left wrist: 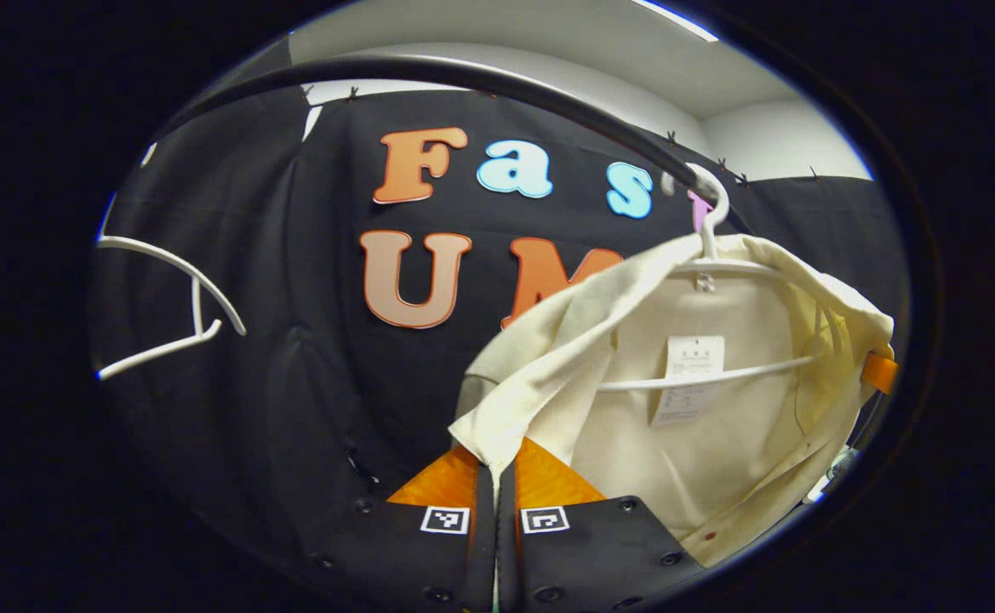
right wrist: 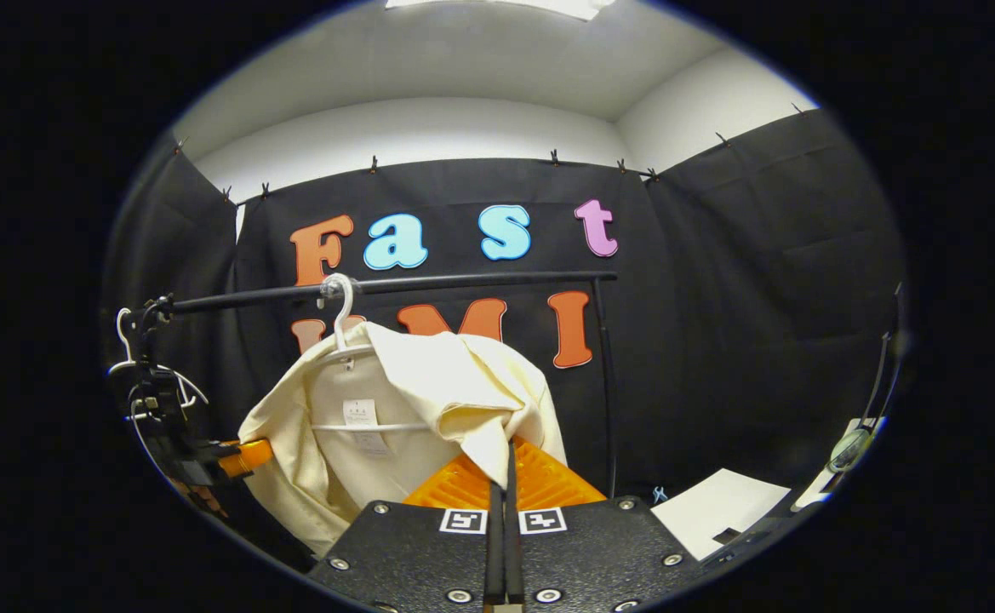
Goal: Grasp the clothes on the hanger with both hands and then place them into the laundry hamper below.
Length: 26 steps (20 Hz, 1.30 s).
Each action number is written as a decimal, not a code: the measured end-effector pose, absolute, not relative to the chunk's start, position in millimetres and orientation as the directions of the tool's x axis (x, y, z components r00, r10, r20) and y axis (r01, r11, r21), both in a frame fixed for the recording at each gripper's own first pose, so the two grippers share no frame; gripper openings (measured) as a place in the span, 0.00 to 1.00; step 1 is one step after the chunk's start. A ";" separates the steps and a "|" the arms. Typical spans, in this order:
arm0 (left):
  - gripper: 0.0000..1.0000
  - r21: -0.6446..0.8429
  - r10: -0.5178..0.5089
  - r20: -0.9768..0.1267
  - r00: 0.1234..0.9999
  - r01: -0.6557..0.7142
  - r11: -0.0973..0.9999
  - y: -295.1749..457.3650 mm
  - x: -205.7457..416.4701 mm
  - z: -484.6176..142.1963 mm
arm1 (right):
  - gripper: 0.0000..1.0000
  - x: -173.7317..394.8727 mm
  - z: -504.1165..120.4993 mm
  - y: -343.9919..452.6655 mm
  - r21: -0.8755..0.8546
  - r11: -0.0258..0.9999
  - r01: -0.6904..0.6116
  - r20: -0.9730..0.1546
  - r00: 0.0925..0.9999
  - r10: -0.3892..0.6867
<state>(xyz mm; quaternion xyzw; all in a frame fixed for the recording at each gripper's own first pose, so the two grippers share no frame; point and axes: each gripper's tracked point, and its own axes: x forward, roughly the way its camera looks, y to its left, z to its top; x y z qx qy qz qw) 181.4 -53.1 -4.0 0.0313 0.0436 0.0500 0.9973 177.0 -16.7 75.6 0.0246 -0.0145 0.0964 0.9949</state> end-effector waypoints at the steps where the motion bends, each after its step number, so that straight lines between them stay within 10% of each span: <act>1: 0.08 0.057 0.117 -0.058 0.991 -0.114 0.992 -47.2 179.6 10.2 | 0.00 176.9 81.5 -20.8 0.045 0.981 -0.187 0.047 0.982 0.185; 15: 0.08 0.172 0.139 0.114 0.984 -0.157 0.972 -9.3 199.5 103.2 | 0.00 223.2 124.0 -68.1 0.012 0.986 -0.164 0.089 0.983 0.162; 26: 0.08 0.118 0.162 0.044 0.986 -0.166 0.979 10.5 218.3 79.1 | 0.00 263.8 81.0 -73.4 0.105 0.954 -0.281 -0.017 0.959 0.284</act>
